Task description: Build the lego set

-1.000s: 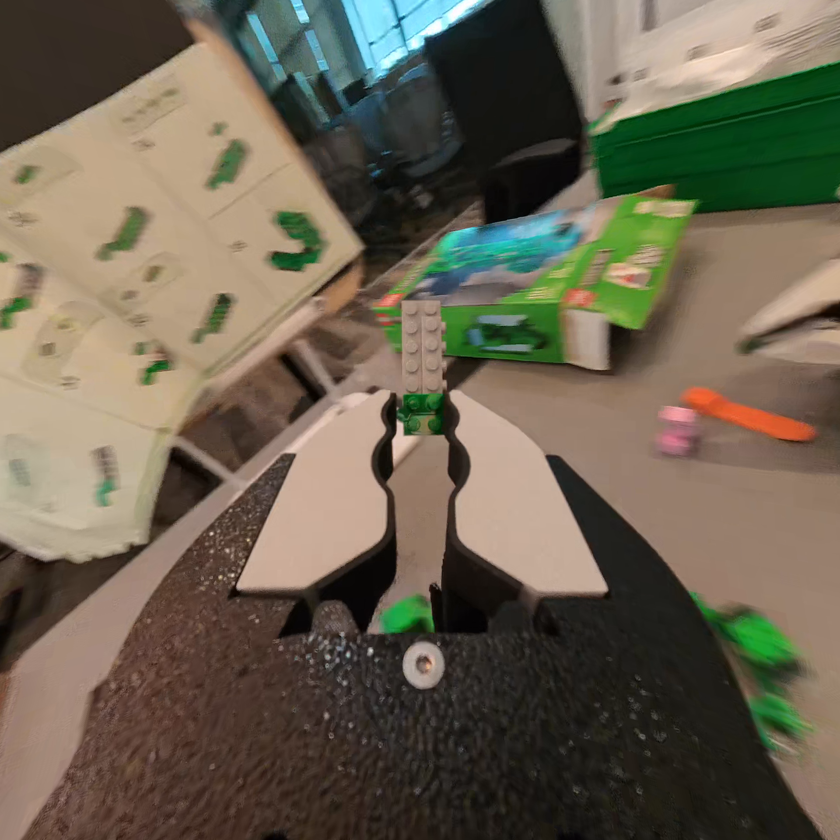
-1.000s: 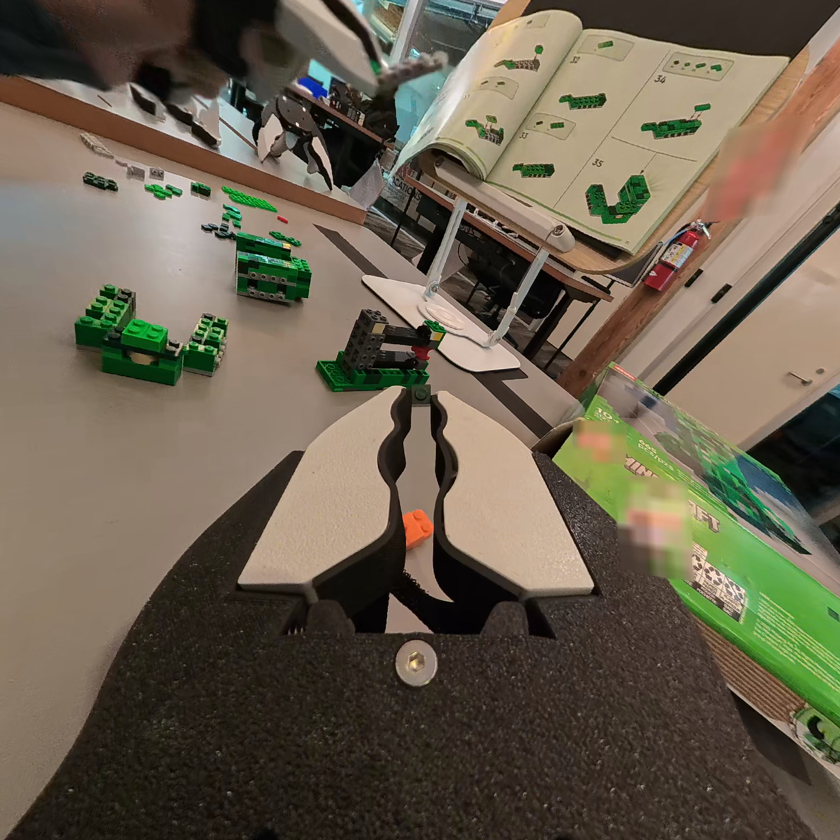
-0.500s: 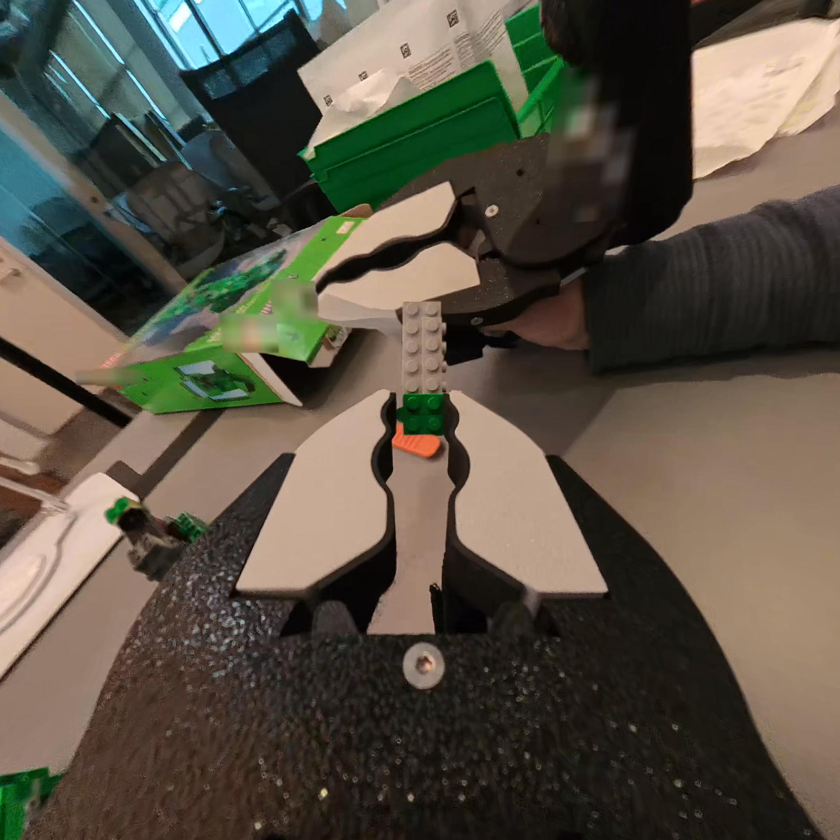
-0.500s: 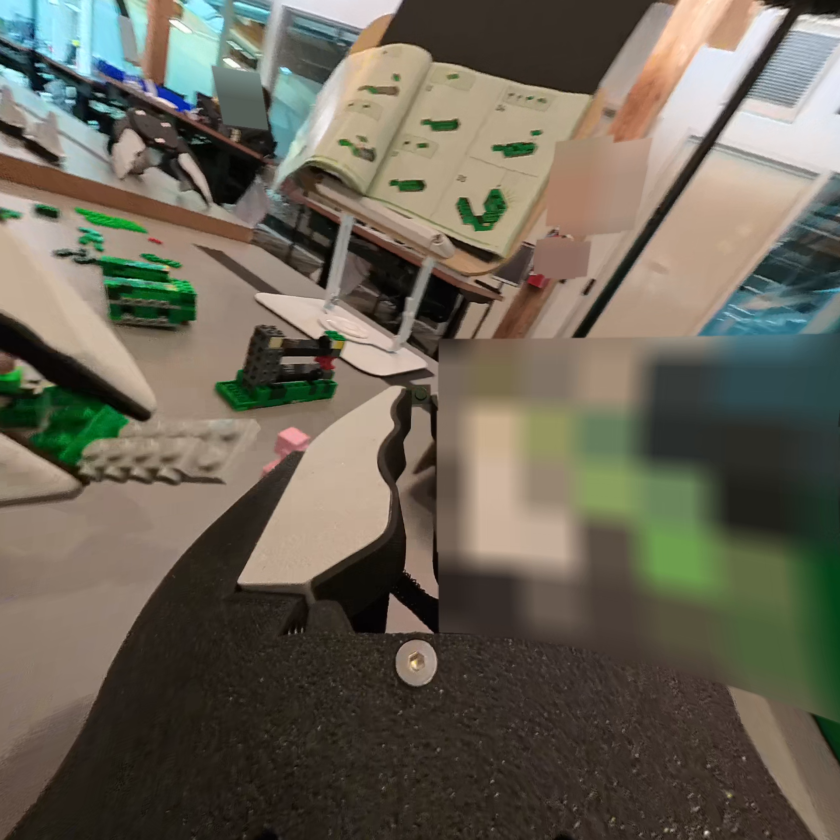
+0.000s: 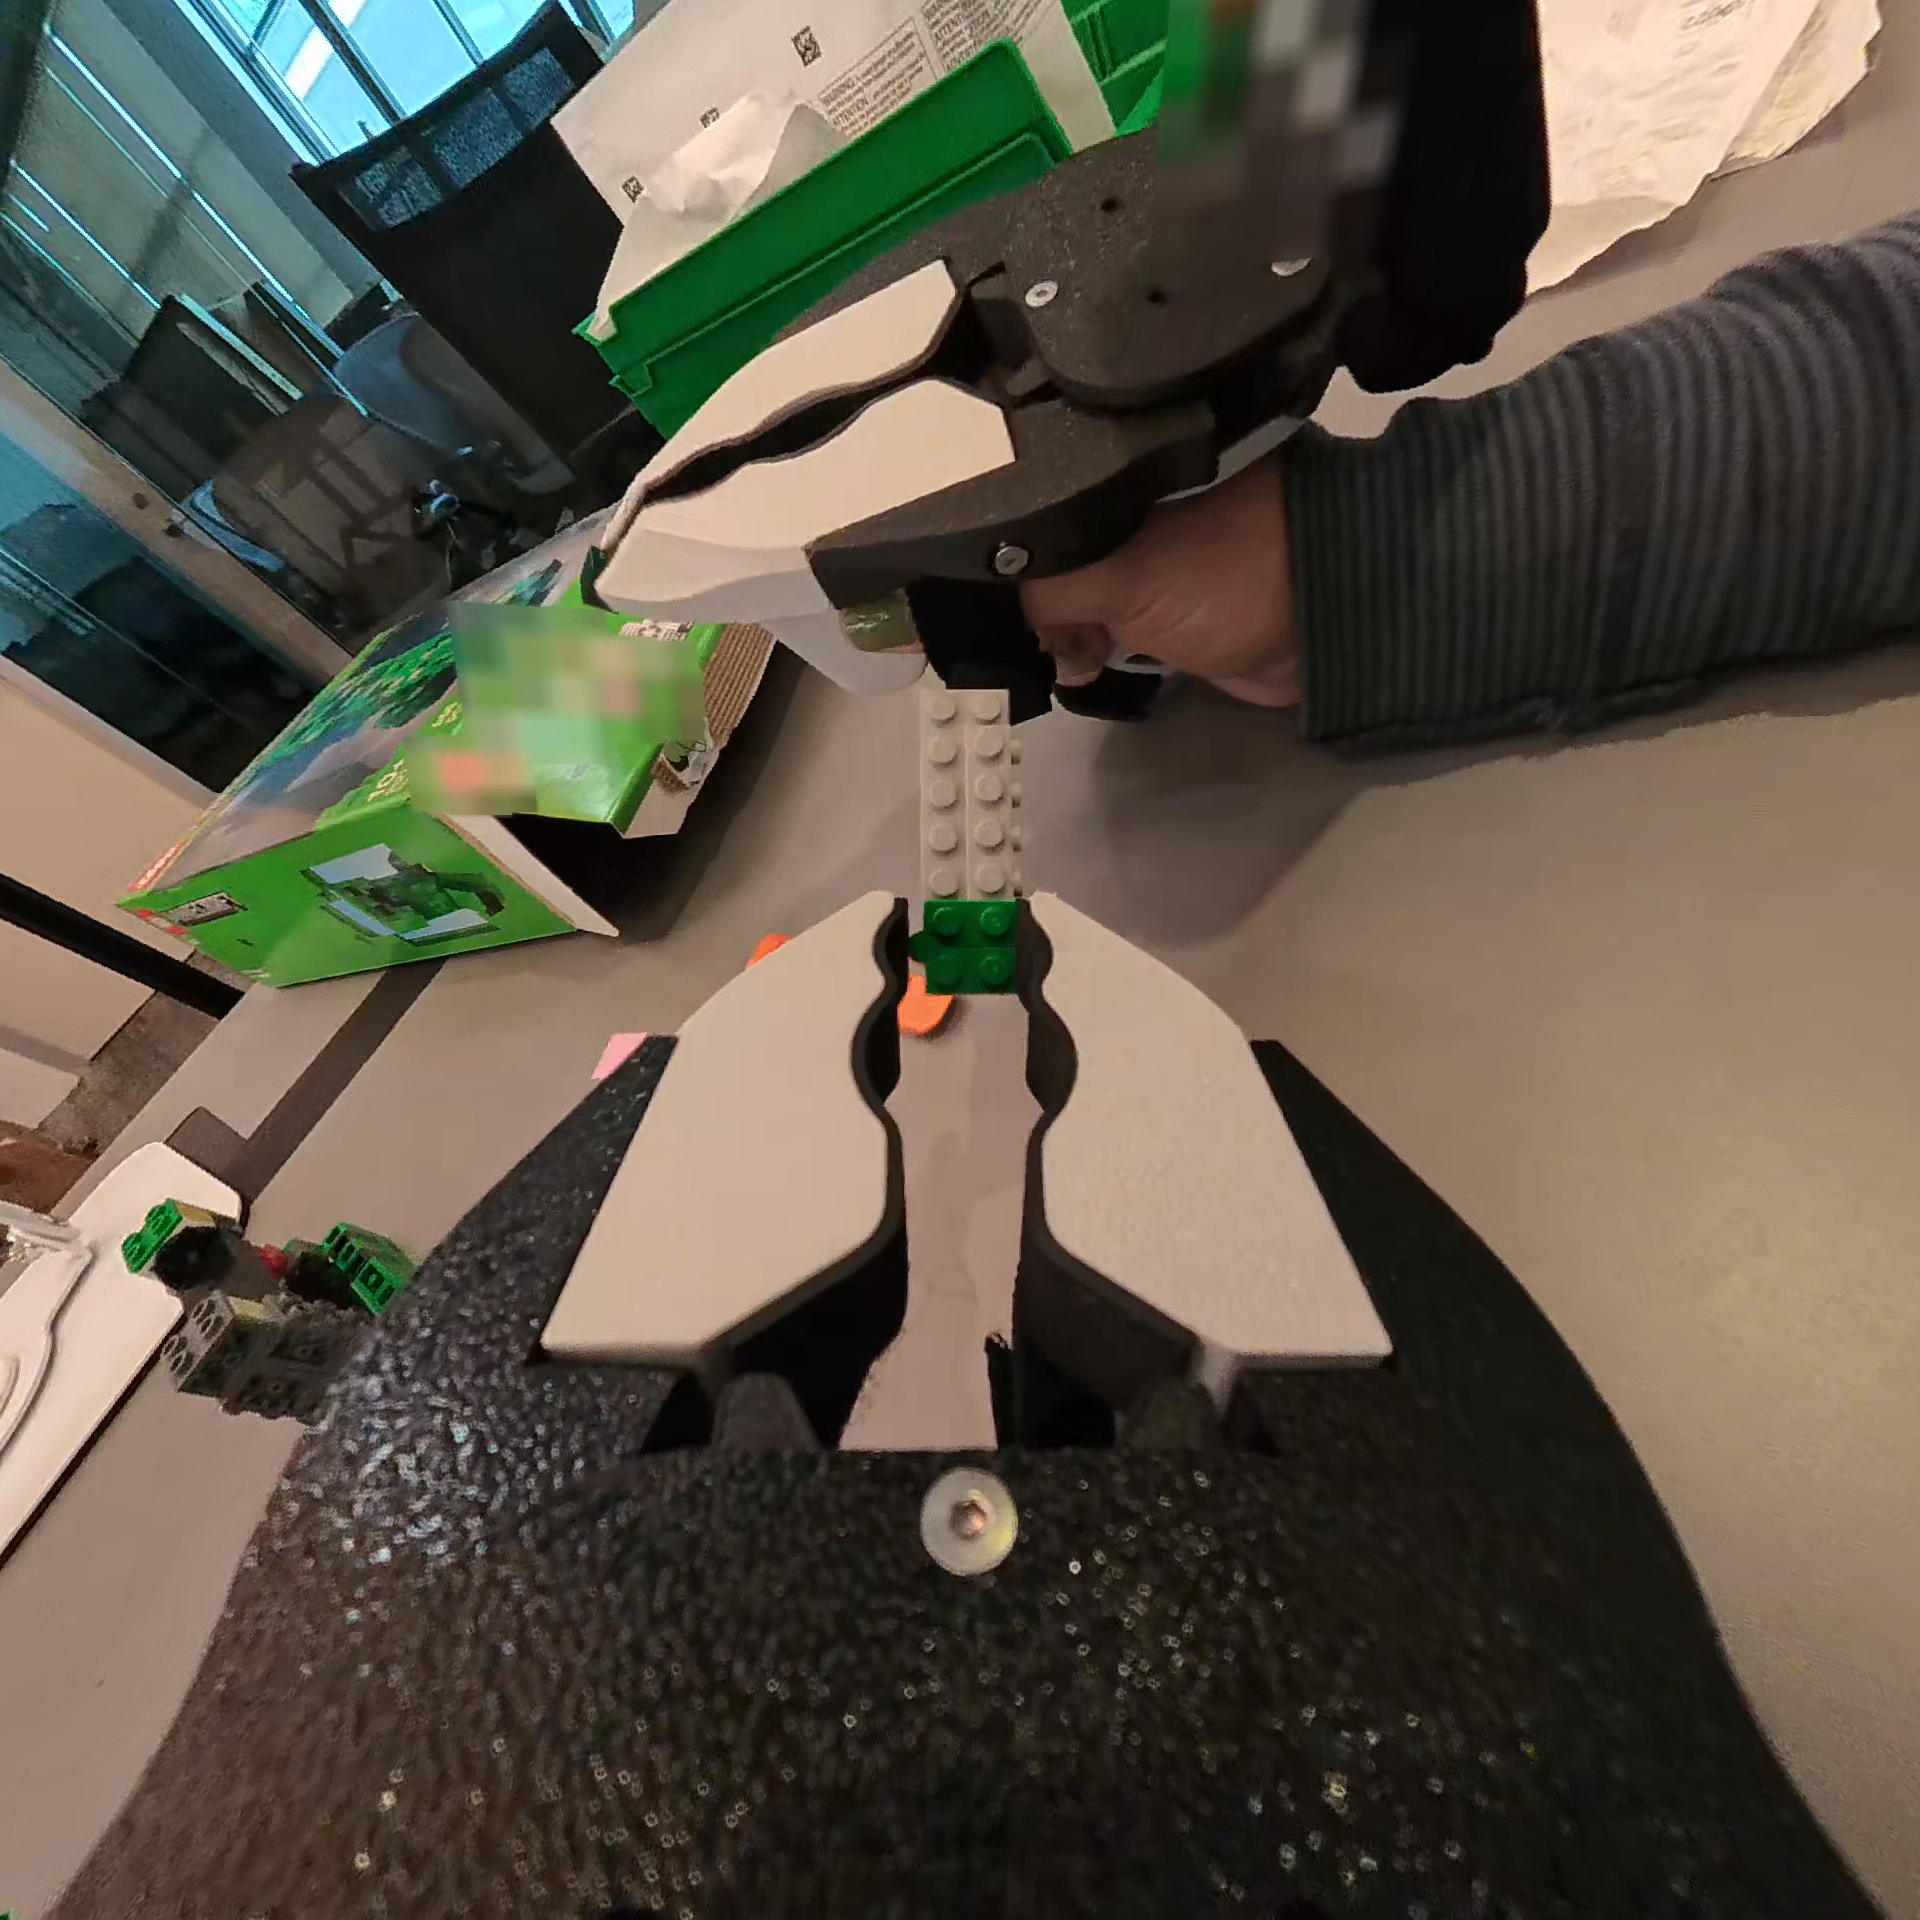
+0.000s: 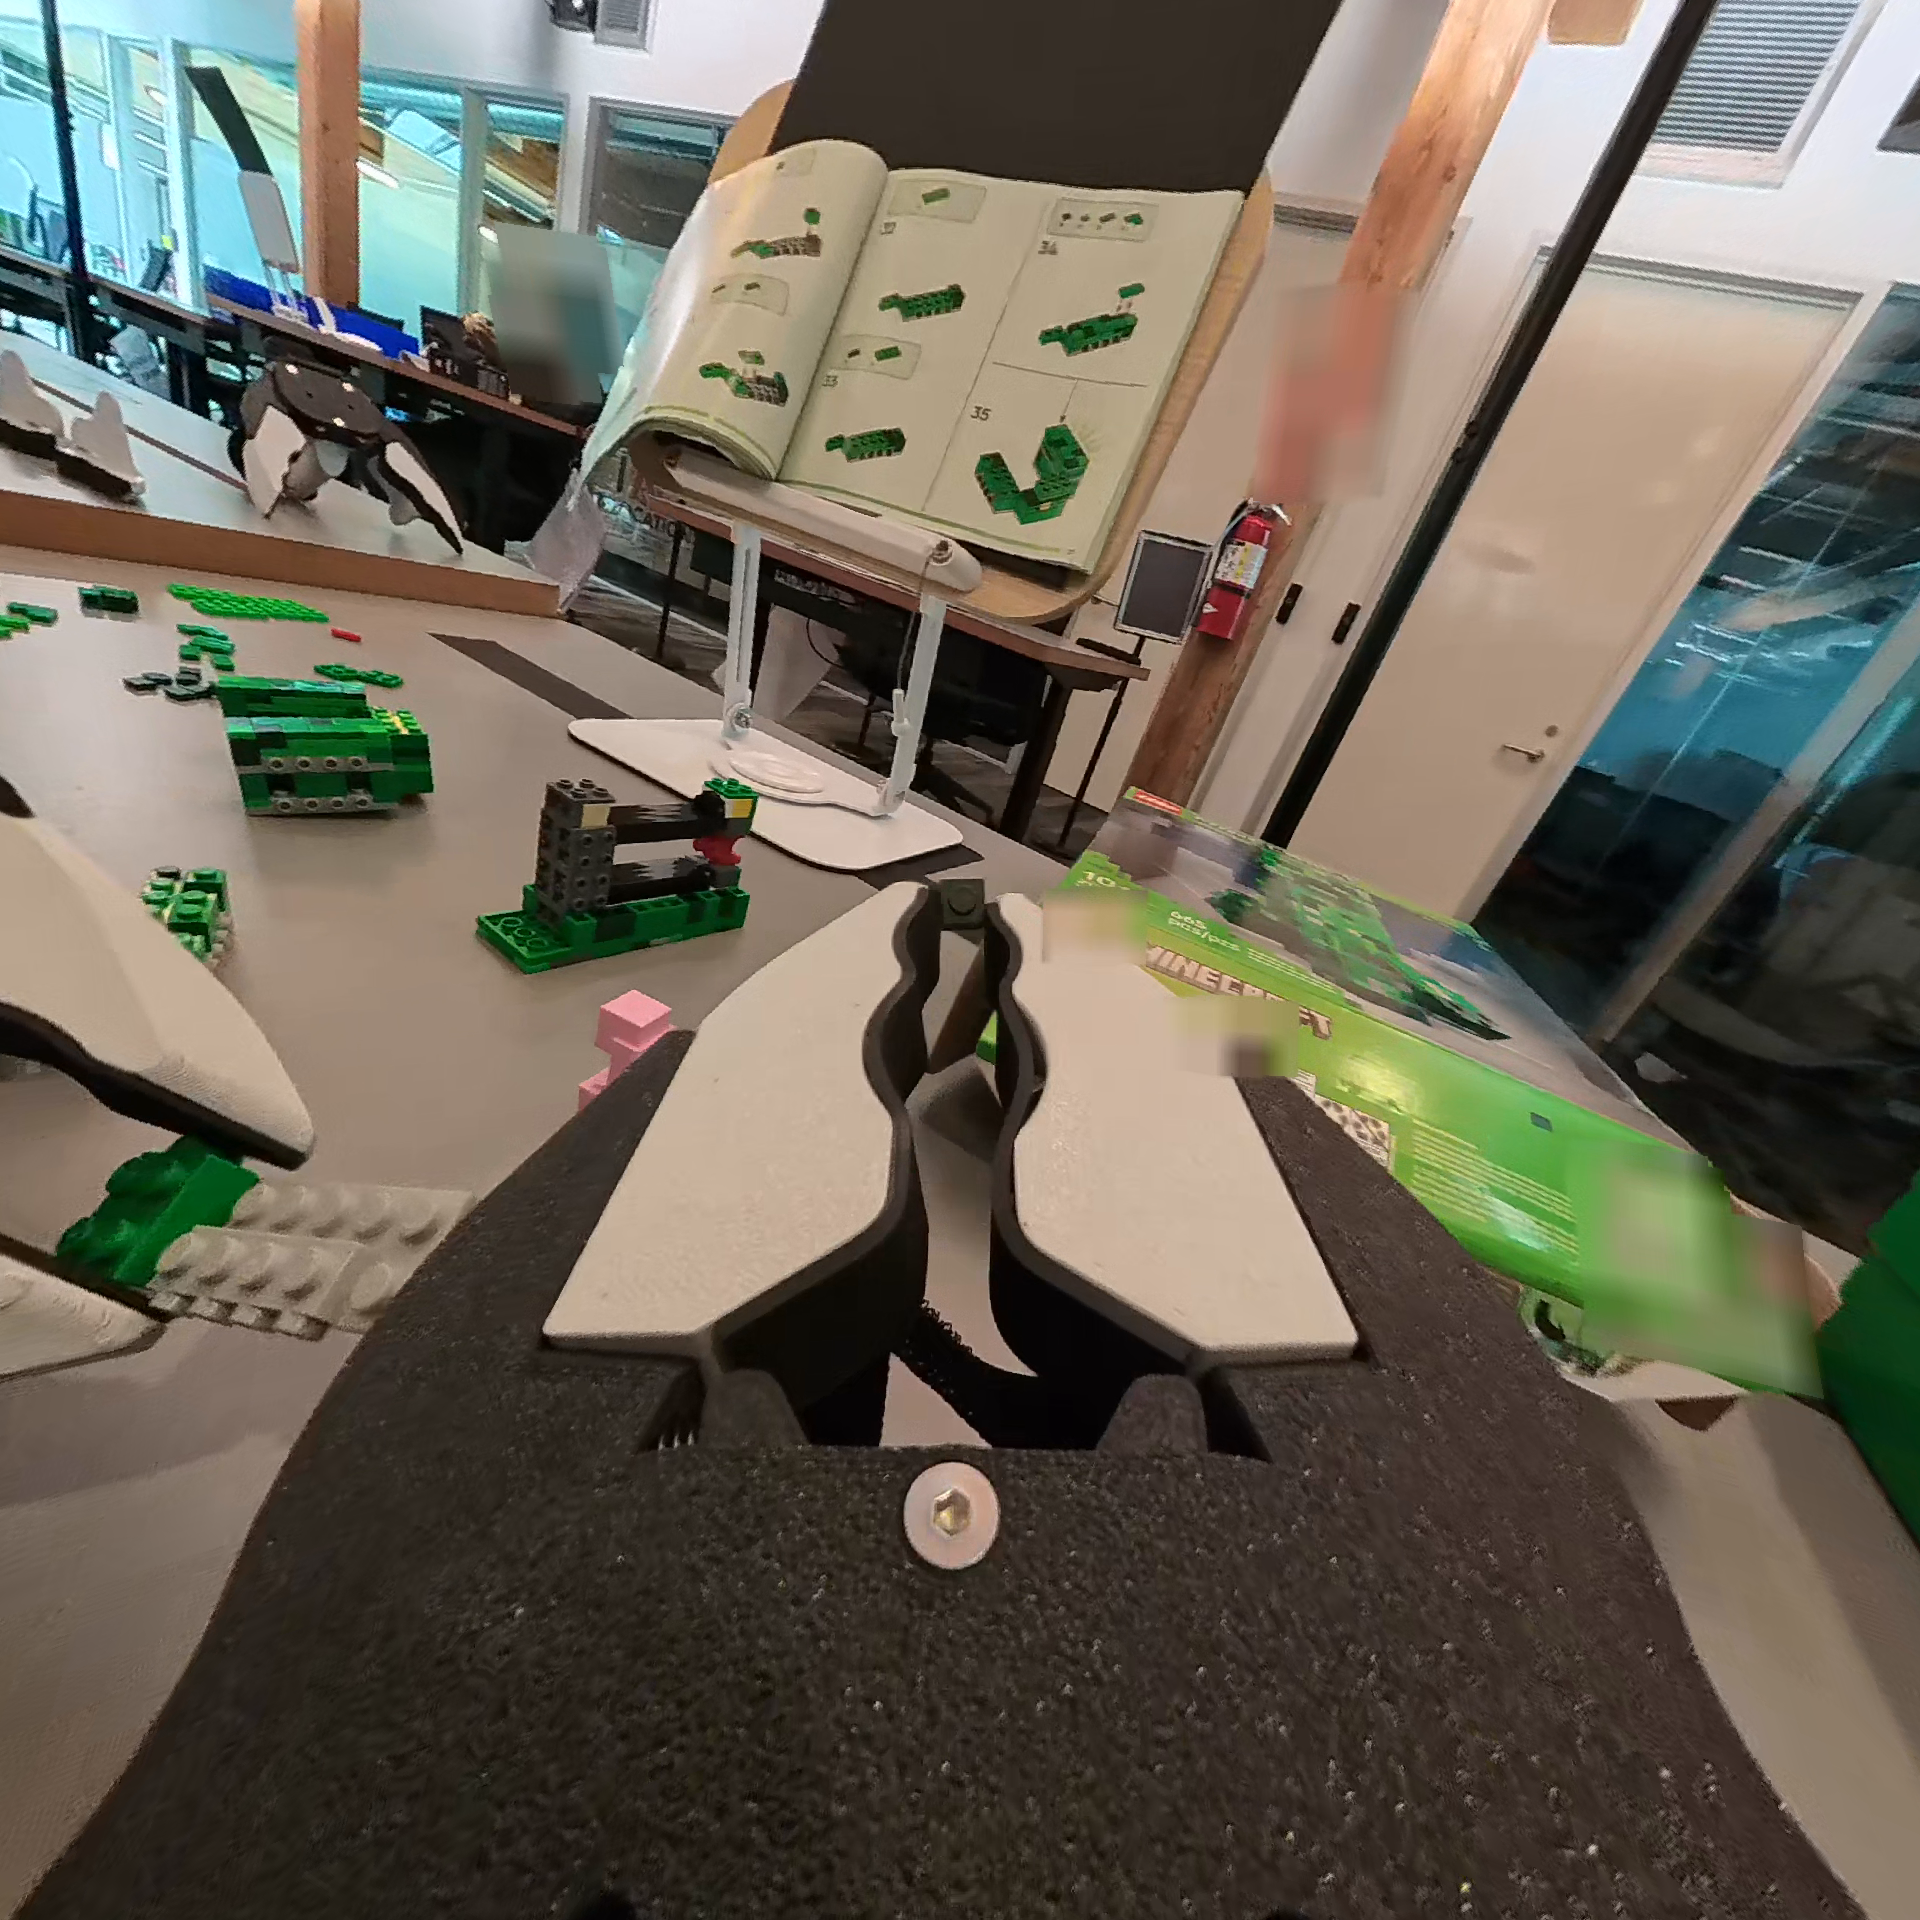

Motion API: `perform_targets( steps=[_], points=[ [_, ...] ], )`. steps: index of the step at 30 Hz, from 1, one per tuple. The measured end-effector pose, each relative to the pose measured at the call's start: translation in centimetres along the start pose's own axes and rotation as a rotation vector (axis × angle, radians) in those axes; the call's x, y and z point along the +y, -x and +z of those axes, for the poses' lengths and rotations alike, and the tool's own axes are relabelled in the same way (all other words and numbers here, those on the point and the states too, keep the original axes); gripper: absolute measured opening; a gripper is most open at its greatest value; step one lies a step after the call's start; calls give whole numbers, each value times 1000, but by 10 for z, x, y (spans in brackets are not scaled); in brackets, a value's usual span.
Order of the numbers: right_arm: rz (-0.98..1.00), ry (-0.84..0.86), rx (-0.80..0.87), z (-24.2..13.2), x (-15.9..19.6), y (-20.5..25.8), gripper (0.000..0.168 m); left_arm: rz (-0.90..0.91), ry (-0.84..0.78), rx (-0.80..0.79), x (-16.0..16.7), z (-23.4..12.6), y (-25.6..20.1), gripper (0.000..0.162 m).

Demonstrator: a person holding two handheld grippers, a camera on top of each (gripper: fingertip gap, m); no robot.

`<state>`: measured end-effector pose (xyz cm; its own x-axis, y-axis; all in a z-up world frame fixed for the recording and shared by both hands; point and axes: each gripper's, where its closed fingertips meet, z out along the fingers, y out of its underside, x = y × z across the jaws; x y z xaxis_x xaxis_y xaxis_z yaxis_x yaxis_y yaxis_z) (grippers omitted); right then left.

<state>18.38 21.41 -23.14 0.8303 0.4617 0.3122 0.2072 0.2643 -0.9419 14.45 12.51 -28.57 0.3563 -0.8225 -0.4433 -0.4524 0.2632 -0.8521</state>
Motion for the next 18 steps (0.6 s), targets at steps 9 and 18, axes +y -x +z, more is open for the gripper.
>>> perform_targets(
  steps=[9, 18],
  points=[
    [-52, 17, -46, 5, 3, 11, 7, 12, -5, 22, 2, 1, -3, 19],
    [-61, 21, -62, 6, 4, 14, 7, -49, -17, 35, 4, 1, 0, 19]
  ],
)
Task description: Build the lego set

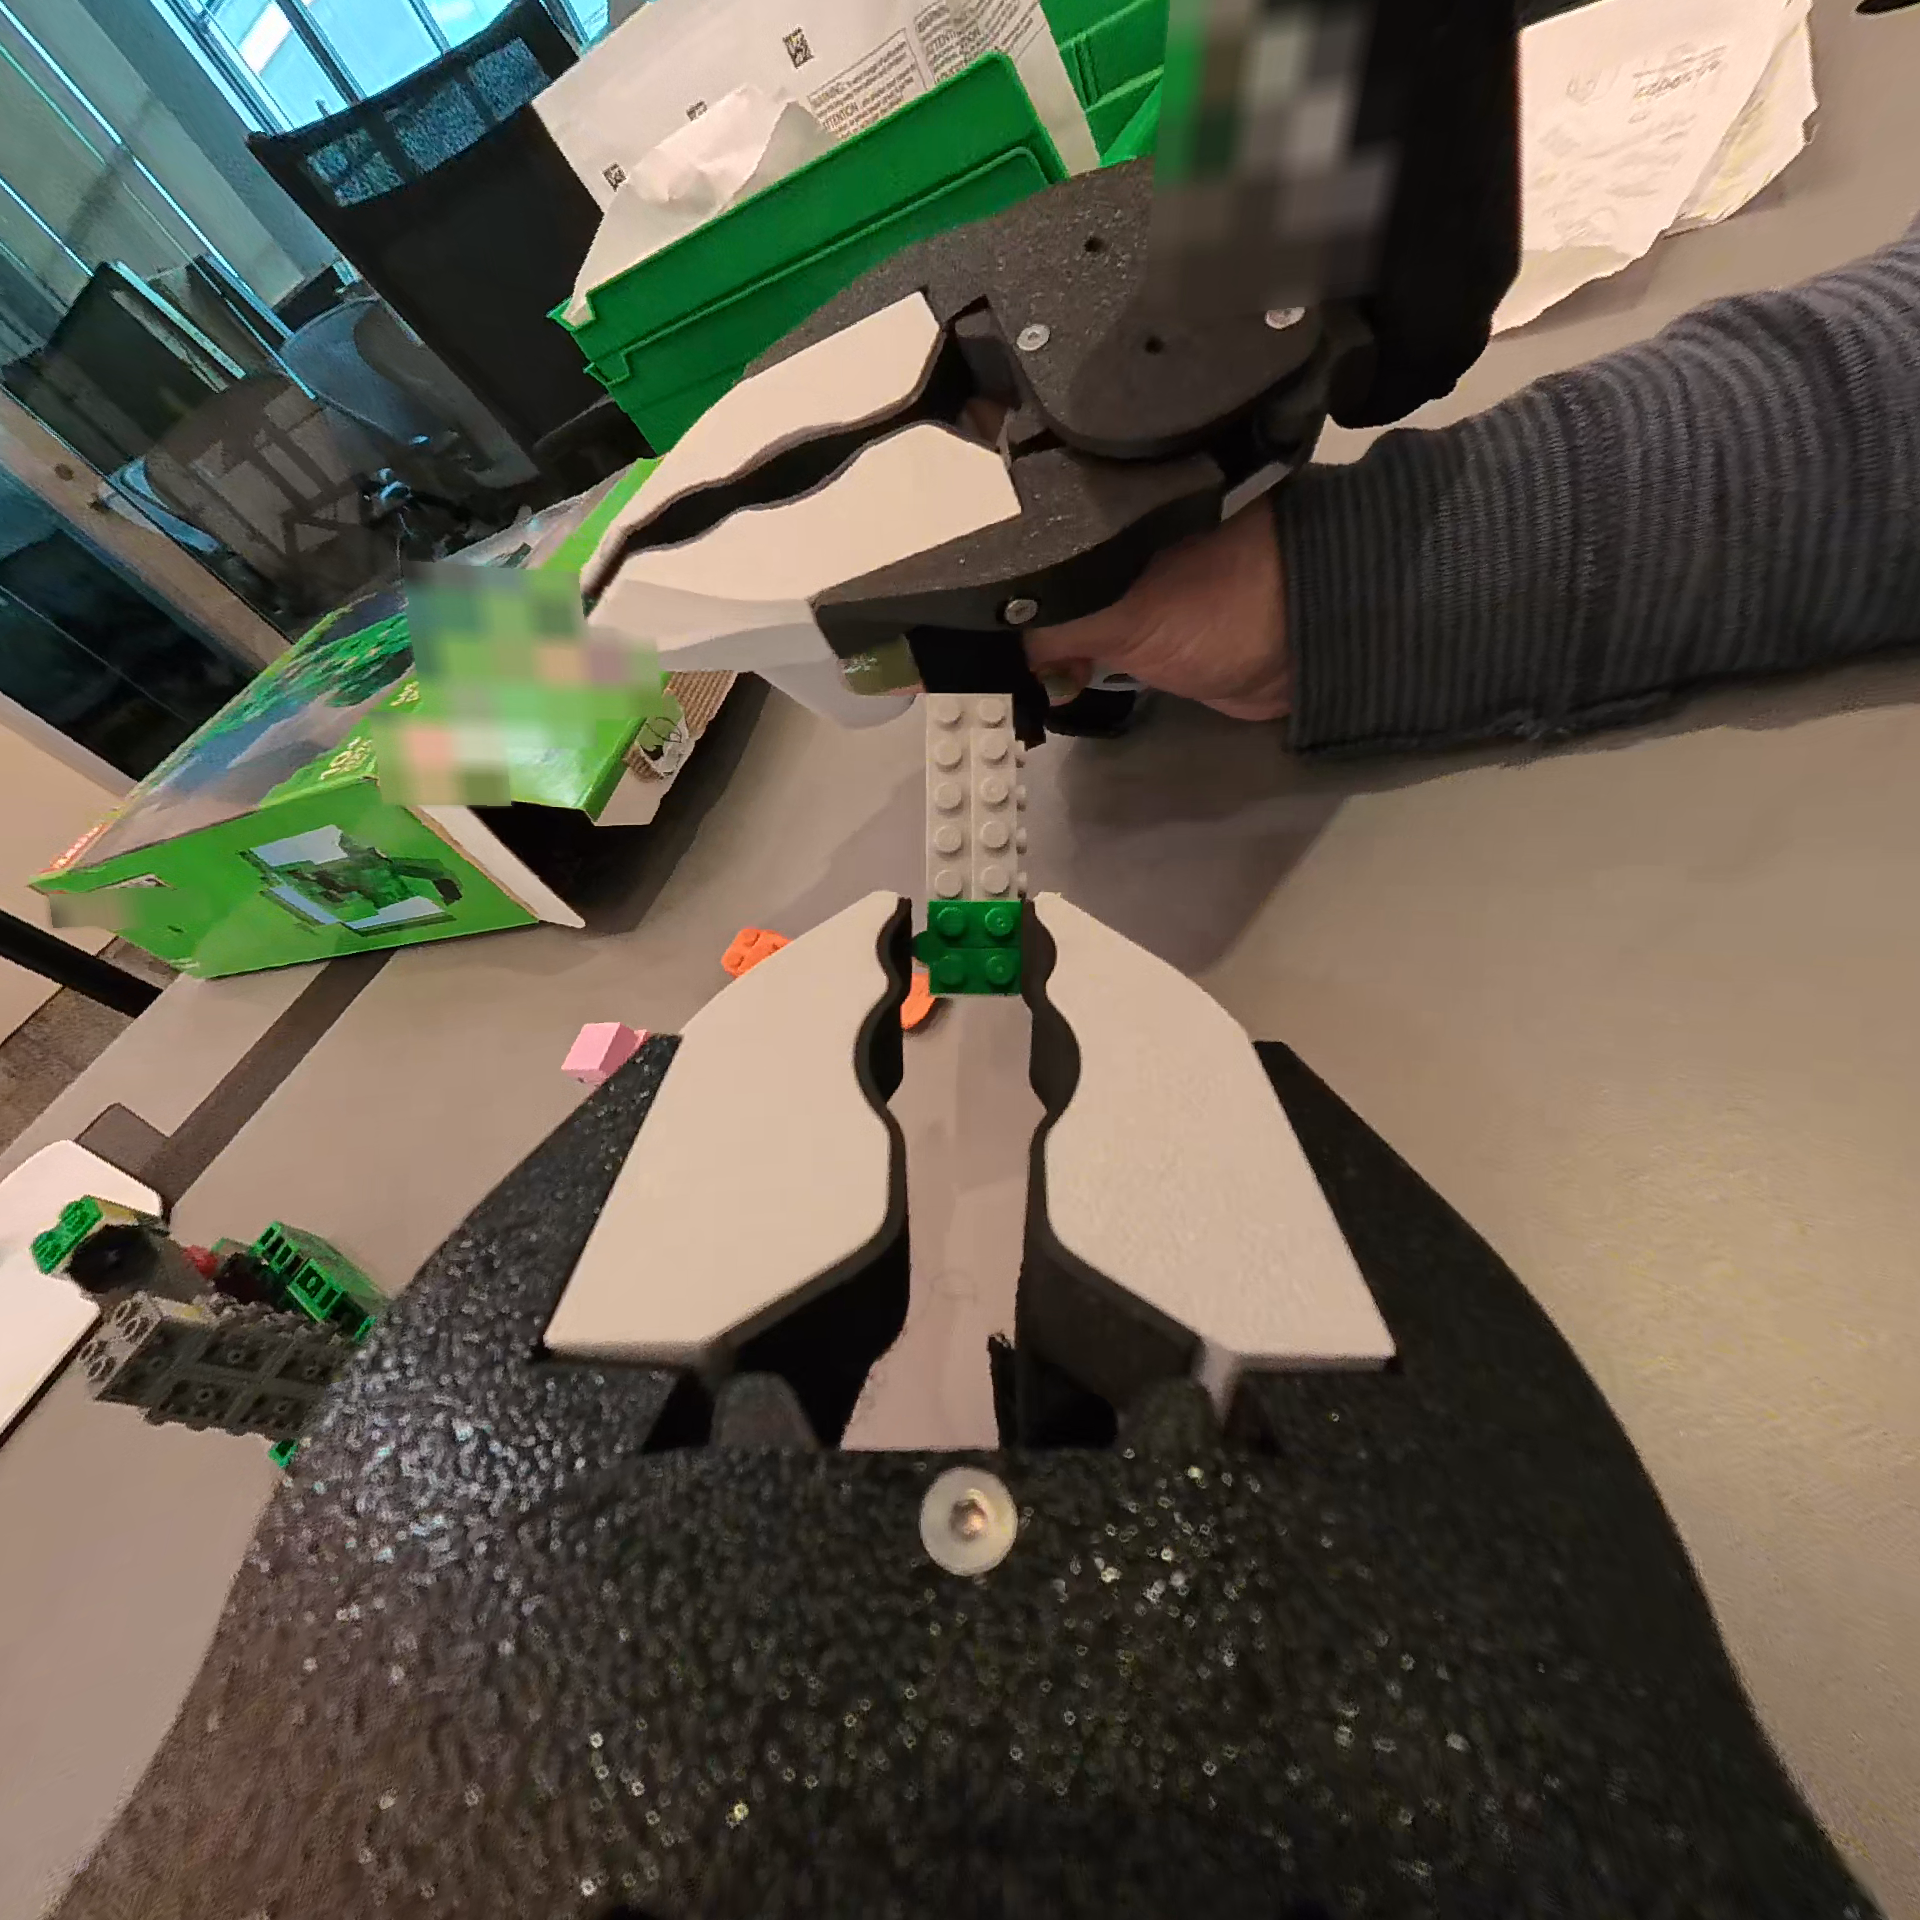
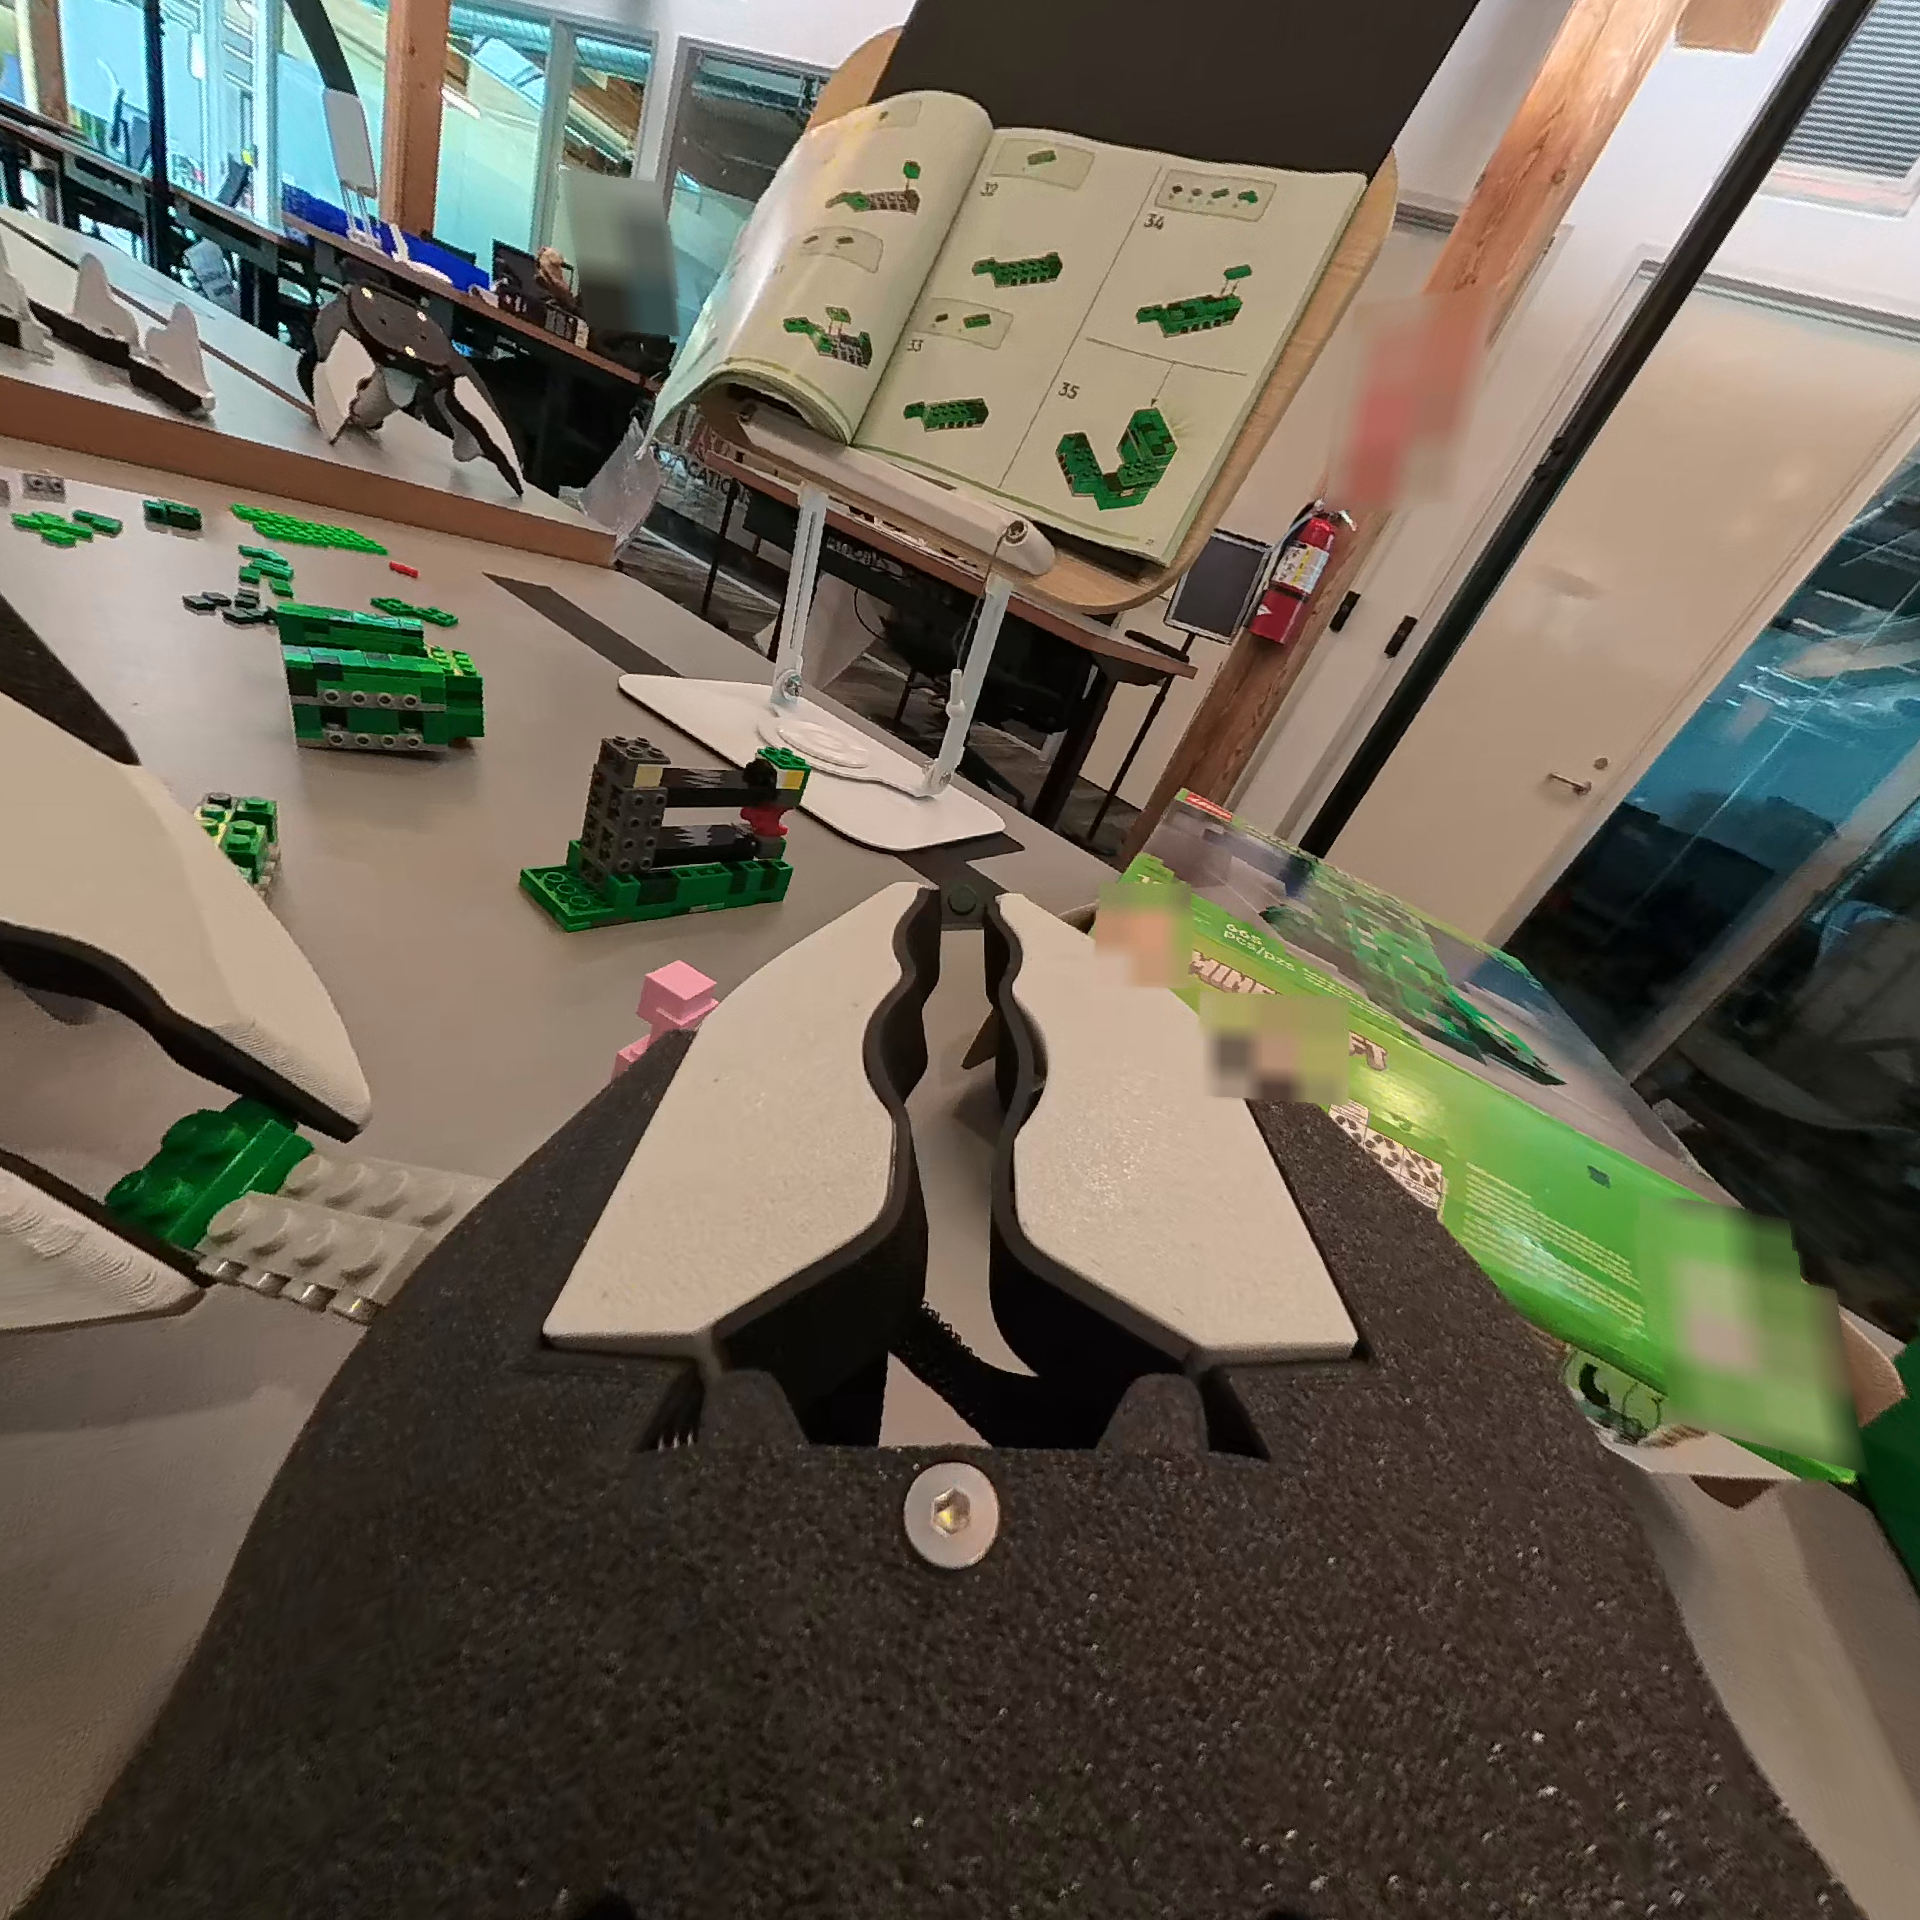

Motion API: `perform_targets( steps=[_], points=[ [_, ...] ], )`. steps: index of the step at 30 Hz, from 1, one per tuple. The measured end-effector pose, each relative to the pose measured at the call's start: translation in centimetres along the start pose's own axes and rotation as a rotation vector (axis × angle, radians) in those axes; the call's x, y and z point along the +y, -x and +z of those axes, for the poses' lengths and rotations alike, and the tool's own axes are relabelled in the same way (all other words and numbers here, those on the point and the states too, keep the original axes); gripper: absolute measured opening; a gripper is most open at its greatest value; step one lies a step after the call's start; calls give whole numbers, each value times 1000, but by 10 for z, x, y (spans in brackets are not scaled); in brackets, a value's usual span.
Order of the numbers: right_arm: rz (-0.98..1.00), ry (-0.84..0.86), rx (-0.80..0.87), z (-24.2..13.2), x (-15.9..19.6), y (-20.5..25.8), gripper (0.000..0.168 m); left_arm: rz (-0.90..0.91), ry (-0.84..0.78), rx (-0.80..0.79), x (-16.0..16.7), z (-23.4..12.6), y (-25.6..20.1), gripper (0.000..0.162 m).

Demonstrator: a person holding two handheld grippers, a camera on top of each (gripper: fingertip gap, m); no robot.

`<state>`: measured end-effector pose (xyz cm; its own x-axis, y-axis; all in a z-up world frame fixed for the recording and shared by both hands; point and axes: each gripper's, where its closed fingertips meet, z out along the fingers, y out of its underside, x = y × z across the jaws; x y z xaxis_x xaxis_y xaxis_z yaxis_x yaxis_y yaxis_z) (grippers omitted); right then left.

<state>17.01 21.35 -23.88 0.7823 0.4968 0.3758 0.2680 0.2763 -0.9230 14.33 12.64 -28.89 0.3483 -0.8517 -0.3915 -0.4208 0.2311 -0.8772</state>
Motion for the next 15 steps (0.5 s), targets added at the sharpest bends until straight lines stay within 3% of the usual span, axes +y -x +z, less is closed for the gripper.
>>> perform_targets(
  steps=[15],
  points=[
    [-10, 5, -15, 1, 1, 3, 7, 4, 4, 6, 1, 1, -1, 19]
  ],
)
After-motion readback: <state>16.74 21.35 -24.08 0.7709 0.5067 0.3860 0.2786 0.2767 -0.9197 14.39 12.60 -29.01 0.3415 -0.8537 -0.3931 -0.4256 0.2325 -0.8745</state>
